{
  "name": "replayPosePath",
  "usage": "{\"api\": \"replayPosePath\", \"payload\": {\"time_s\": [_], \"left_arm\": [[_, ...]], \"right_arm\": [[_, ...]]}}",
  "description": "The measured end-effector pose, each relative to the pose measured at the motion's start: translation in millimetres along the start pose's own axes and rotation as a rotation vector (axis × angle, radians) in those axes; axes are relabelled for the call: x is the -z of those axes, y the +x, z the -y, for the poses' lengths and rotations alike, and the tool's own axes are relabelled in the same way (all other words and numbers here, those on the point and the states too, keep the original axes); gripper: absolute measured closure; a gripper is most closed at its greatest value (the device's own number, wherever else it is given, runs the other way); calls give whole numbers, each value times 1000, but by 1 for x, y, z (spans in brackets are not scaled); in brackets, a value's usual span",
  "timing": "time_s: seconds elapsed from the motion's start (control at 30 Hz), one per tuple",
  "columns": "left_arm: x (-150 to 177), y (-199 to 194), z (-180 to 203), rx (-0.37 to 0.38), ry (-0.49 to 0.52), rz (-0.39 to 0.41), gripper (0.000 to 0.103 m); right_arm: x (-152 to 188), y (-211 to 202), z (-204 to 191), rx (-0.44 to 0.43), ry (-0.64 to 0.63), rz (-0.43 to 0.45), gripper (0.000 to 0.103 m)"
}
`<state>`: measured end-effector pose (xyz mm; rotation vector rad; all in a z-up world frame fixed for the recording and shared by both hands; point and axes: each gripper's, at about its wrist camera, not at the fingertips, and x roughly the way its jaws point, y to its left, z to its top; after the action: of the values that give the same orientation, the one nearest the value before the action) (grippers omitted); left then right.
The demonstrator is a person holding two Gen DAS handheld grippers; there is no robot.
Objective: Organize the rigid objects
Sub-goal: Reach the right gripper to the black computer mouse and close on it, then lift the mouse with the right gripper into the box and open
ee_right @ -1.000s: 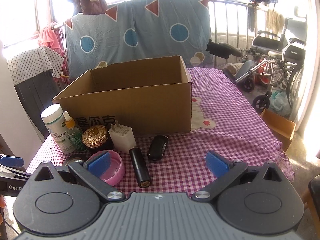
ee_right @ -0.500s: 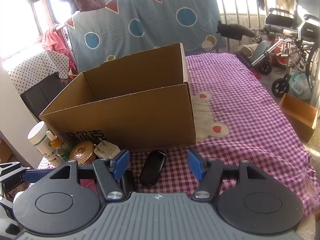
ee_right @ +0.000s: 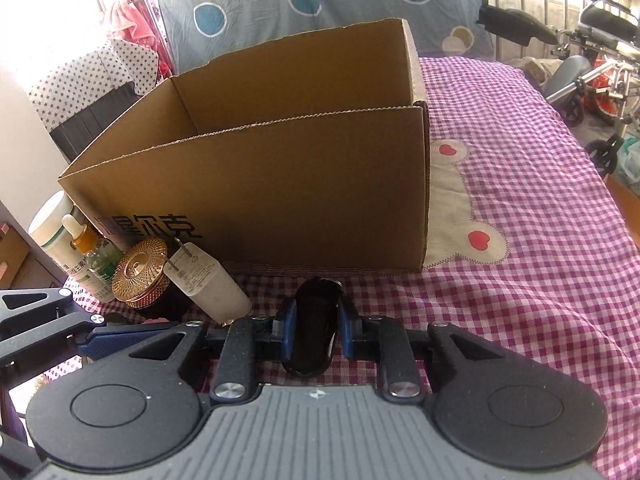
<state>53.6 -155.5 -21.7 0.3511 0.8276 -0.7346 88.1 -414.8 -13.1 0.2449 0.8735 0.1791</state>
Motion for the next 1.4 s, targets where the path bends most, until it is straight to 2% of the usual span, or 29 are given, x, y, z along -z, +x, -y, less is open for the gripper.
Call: {"api": "replayPosePath", "payload": {"time_s": [0.17, 0.27, 0.4, 0.53, 0.67, 0.93, 1.13, 1.23, 1.33, 1.4], "left_arm": [[-11, 17, 12, 52, 40, -36, 41], [-17, 30, 21, 85, 62, -69, 41], [-23, 43, 29, 86, 80, -100, 41], [-27, 52, 28, 109, 55, -131, 45], [-30, 54, 29, 96, 61, -122, 45], [-32, 54, 24, 68, 44, -128, 45], [-33, 58, 23, 47, 26, -120, 44], [-33, 59, 23, 42, 20, -112, 45], [-33, 61, 23, 34, 15, -105, 44], [-34, 60, 23, 26, 13, -107, 45]], "right_arm": [[4, -13, 25, 6, 60, -10, 82], [4, -18, 39, -23, 104, -26, 82], [-1, -15, 53, -81, 145, -58, 81], [-9, -9, 69, -145, 197, -109, 79], [-11, -2, 84, -226, 256, -155, 79], [-6, 1, 116, -417, 438, -171, 78], [-7, 6, 118, -436, 460, -167, 78], [-6, 9, 115, -408, 443, -174, 79], [-4, 13, 115, -402, 456, -163, 82], [-4, 12, 115, -402, 468, -154, 87]]}}
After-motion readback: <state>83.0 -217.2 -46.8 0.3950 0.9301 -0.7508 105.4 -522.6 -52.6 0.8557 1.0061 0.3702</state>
